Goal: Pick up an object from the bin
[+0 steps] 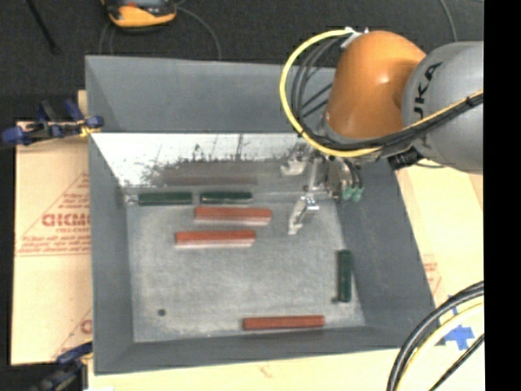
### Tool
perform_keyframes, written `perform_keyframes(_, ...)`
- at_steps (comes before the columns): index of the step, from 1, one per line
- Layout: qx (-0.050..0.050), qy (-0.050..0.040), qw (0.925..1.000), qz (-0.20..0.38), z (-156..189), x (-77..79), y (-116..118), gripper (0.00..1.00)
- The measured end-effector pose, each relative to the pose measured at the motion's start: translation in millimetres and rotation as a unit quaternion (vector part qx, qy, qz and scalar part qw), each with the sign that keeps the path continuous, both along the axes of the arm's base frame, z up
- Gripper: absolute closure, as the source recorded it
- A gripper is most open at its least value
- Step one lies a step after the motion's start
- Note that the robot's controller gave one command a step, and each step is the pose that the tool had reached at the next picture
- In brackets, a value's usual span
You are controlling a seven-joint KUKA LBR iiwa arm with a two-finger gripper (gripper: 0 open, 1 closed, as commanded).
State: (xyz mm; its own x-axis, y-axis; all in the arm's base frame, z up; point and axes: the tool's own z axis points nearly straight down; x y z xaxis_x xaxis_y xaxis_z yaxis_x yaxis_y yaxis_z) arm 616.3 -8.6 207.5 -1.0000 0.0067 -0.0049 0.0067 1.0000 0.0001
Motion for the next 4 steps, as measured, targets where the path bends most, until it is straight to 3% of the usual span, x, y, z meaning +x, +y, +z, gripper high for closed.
perform_keyframes(1,0.000,-0.0026,0.9999,0.011,-70.1,16.9,36.7,0.00)
perform_keyframes(2,0.000,0.0037,0.9999,0.011,-80.9,13.5,65.6,0.00)
perform_keyframes(3,0.000,-0.0004,0.9998,0.018,-71.5,10.5,62.4,0.00)
perform_keyframes(4,0.001,-0.0021,1.0000,-0.007,-129.9,12.2,62.7,0.00)
